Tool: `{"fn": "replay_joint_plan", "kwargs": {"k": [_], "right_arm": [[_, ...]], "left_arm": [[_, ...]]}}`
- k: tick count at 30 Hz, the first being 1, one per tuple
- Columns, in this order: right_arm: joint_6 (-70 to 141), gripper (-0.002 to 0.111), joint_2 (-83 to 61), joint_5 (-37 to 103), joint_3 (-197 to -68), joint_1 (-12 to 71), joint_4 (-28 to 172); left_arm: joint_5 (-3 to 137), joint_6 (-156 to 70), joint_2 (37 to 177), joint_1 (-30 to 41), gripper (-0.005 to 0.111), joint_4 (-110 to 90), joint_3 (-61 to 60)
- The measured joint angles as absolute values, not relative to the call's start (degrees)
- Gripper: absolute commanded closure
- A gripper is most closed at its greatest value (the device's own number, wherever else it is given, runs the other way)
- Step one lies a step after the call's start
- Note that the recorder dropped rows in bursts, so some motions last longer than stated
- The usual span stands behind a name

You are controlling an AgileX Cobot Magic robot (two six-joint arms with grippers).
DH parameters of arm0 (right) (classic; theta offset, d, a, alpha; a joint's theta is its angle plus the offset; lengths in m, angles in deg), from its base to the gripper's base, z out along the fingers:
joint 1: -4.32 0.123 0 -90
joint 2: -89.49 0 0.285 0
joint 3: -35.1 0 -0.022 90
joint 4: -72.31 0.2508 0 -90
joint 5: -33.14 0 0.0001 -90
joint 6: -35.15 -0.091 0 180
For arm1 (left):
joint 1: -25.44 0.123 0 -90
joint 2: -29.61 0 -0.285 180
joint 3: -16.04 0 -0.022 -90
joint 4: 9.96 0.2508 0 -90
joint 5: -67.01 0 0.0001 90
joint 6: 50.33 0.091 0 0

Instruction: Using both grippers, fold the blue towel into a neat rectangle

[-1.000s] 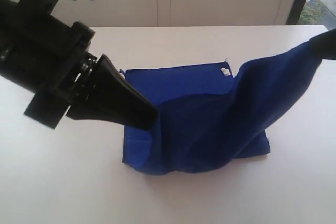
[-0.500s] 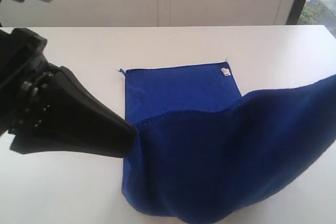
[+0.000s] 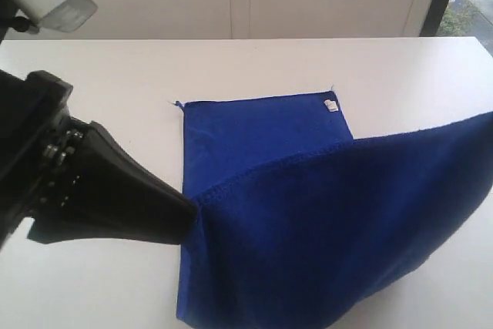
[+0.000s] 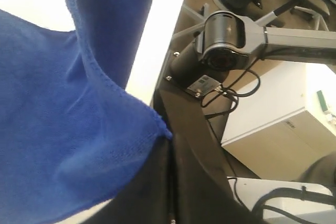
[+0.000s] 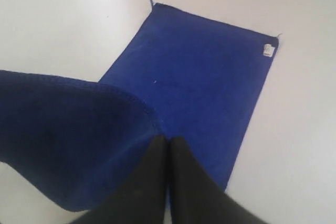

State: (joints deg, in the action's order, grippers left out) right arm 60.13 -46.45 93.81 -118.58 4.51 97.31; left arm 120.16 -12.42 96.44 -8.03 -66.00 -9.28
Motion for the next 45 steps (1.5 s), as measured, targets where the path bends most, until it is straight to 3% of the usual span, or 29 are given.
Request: {"fn": "replay_joint_plan", "kwargs": {"k": [10,35,45], "right_arm": [[60.78,0.108,-42.44,88.26,-118.48,4.51,93.3],[67.28,0.108,-16.67,65.61,-118.38,4.51,92.99],[67.61,0.108,-14.47,55.34,-118.38,4.51,92.99]], "left_arm": [[108.95,-11.26,96.44,-8.03,0.107,-61.79,-9.5],[83.66,-10.93,107.42,-8.03,0.107,-50.01,-9.5],[76.34,-10.93,107.86,-8.03,0.107,-49.52,-9.5]]}}
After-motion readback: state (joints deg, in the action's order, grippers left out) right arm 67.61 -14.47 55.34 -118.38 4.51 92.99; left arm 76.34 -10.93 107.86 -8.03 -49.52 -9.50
